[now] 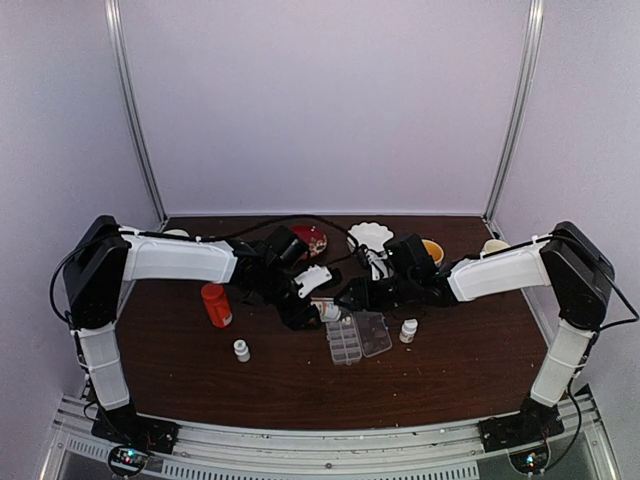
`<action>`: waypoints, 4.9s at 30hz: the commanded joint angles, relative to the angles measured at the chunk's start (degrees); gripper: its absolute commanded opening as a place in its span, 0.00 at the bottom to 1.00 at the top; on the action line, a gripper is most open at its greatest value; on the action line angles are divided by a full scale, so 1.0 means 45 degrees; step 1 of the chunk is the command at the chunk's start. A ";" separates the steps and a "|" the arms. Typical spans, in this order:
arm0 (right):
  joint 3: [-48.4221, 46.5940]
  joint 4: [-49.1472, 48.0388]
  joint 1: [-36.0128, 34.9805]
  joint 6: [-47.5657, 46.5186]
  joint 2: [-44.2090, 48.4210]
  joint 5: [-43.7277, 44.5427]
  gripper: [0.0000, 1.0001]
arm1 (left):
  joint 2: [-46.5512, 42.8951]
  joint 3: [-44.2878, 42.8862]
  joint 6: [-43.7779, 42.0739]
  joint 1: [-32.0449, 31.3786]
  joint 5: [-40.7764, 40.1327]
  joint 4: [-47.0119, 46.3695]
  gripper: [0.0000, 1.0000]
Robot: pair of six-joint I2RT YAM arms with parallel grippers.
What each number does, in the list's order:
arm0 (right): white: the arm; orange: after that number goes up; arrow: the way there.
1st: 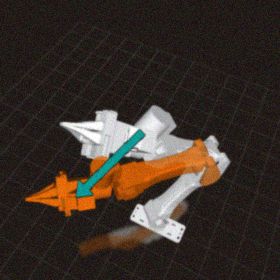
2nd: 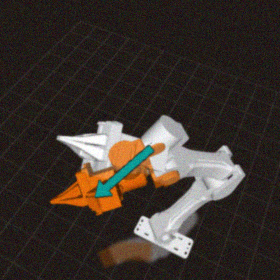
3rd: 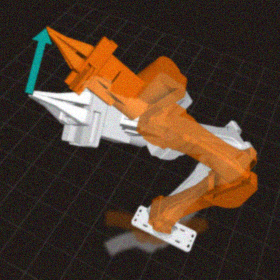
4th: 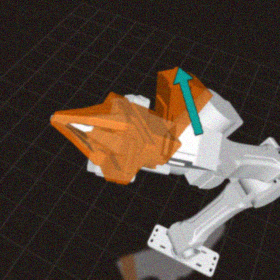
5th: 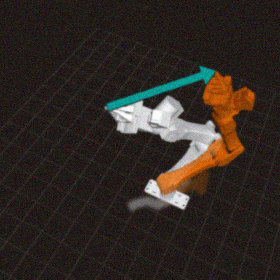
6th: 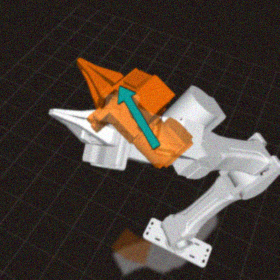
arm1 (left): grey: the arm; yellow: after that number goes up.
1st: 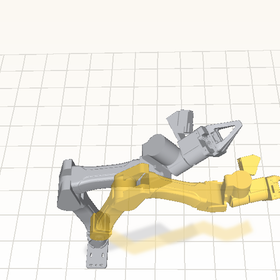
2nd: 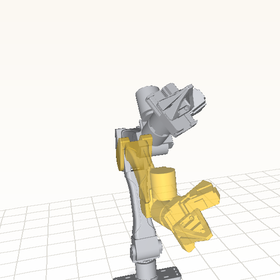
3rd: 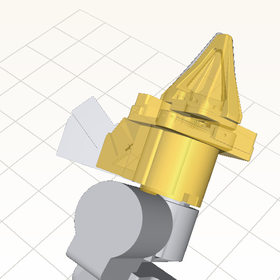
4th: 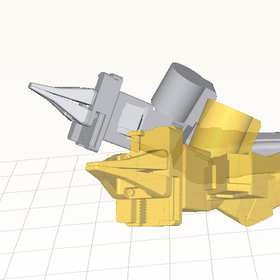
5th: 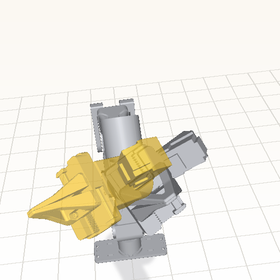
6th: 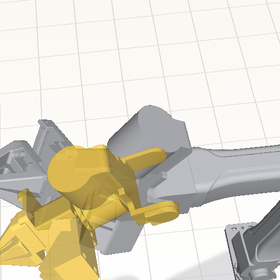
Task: Sort the pills into containers
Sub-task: Pour the pill into the compartment of the pill container, then screw the lid of the pill bottle onto the pill bottle.
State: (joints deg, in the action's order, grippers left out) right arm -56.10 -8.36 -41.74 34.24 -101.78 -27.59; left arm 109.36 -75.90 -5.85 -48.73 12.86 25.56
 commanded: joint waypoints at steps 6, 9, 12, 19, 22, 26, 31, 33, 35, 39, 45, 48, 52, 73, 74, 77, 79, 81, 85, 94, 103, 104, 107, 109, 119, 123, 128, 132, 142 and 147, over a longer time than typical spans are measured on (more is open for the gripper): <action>-0.0062 -0.0085 0.0036 -0.0106 0.0414 0.0135 0.00 | -0.0499 0.0512 0.0415 0.0373 -0.0325 -0.1014 0.00; -0.0093 -0.0148 0.0036 -0.0128 0.0569 0.0251 0.00 | -0.0475 0.0622 0.0348 0.0446 -0.0416 -0.0869 0.00; -0.0210 -0.0166 0.0046 -0.0166 0.0606 0.0248 0.00 | -0.0457 0.0763 0.0290 0.0477 -0.0273 -0.0890 0.00; -0.0793 0.0642 -0.0039 -0.0729 0.0450 0.0657 0.00 | -0.0339 0.0778 0.0248 0.0477 -0.0018 -0.0828 0.00; -0.1298 0.1513 -0.0143 -0.1308 0.0391 0.1074 0.00 | -0.0299 0.0707 0.0148 0.0480 0.0195 -0.0721 0.00; -0.1489 0.1777 -0.0178 -0.1489 0.0138 0.1069 0.00 | -0.0303 0.0677 0.0067 0.0490 0.0449 -0.0613 0.00; -0.1676 0.2367 -0.0354 -0.1514 -0.0301 0.1279 0.00 | -0.0150 0.0641 0.0030 0.0477 0.0459 -0.0542 0.00; -0.2011 0.2945 -0.0481 -0.1752 -0.0568 0.1551 0.00 | -0.0036 0.0556 0.0050 0.0494 0.0497 -0.0485 0.00; -0.2293 0.3381 -0.0493 -0.1926 -0.0671 0.1658 0.00 | 0.0027 0.0474 0.0053 0.0478 0.0548 -0.0436 0.00; -0.1160 0.1788 -0.0241 -0.1561 0.0789 0.2118 0.00 | 0.0040 0.0387 0.0026 0.0477 0.0511 -0.0364 0.00; -0.1343 0.1298 0.0031 -0.1468 0.0819 0.1040 0.00 | 0.0100 0.0310 -0.0075 0.0482 0.0622 -0.0255 0.00; -0.1328 0.1003 -0.0146 -0.1118 -0.0065 0.0472 0.00 | 0.0109 0.0238 -0.0114 0.0479 0.0582 -0.0137 0.00; -0.1933 0.2463 -0.0594 -0.1416 -0.1353 0.0612 0.00 | 0.0151 0.0161 -0.0128 0.0483 0.0590 -0.0103 0.00; -0.1351 0.1927 -0.0217 -0.1708 0.0859 0.1114 0.00 | 0.0248 0.0089 -0.0107 0.0477 0.0595 0.0008 0.00; -0.1244 0.1901 -0.0215 -0.1651 0.0893 0.1074 0.00 | 0.0248 0.0104 -0.0107 0.0477 0.0608 -0.0001 0.00; -0.0875 0.0792 -0.0222 -0.1388 0.0730 0.0181 0.00 | 0.0224 0.0108 -0.0085 0.0477 0.0675 -0.0036 0.00; -0.0758 0.0054 -0.0296 -0.0990 0.0278 -0.0594 0.00 | 0.0219 0.0128 -0.0086 0.0479 0.0694 -0.0050 0.00; -0.1125 0.0553 -0.0493 -0.0949 -0.0397 -0.0299 0.00 | 0.0229 0.0138 -0.0085 0.0477 0.0711 -0.0092 0.00; -0.2166 0.3060 -0.0781 -0.1657 -0.1579 0.0775 0.00 | 0.0248 0.0186 -0.0049 0.0487 0.0730 -0.0175 0.00; -0.1588 0.1731 -0.0486 -0.1503 0.0351 0.1076 0.00 | 0.0232 0.0043 -0.0107 0.0477 0.0740 -0.0065 0.00; -0.1206 0.0821 -0.0452 -0.1286 0.0343 0.0418 0.00 | 0.0178 0.0107 -0.0031 0.0477 0.0715 -0.0101 0.00; -0.1038 0.0669 -0.0452 -0.1186 0.0358 0.0432 0.00 | 0.0161 0.0150 -0.0015 0.0477 0.0716 -0.0154 0.00; -0.0624 0.0233 -0.0435 -0.0975 0.0688 0.0652 0.00 | 0.0070 0.0275 0.0031 0.0479 0.0819 -0.0374 0.00; -0.0520 0.0208 -0.0389 -0.0983 0.0901 0.0761 0.00 | -0.0003 0.0349 0.0054 0.0477 0.0948 -0.0539 0.00; 0.0167 -0.0337 0.0039 -0.0921 0.2204 0.1489 0.00 | -0.0838 0.1133 0.0145 0.0487 0.1365 -0.1536 0.00; 0.0432 -0.0510 0.0160 -0.0890 0.2670 0.1736 0.00 | -0.1245 0.1631 0.0226 0.0515 0.1555 -0.2077 0.00; 0.0444 -0.0414 0.0251 -0.0944 0.3042 0.1495 0.00 | -0.1723 0.2391 0.0459 0.0631 0.2013 -0.2923 0.00; 0.0434 -0.0565 0.0319 -0.1054 0.3441 0.0525 0.00 | -0.2301 0.3131 0.0718 0.0791 0.2578 -0.3943 0.00; -0.0370 0.0699 0.0368 -0.2352 0.5098 -0.2496 0.00 | -0.4147 0.4693 0.1250 0.1013 0.4083 -0.7696 0.00; -0.1084 0.1578 0.0388 -0.2909 0.5746 -0.3738 0.00 | -0.5080 0.5441 0.1976 0.1010 0.4546 -0.9752 0.00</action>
State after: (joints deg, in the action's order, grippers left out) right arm -57.23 -4.89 -40.36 24.36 -78.46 -37.39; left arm 90.39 -54.04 0.30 -44.45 29.67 -5.41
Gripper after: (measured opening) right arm 0.543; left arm 0.527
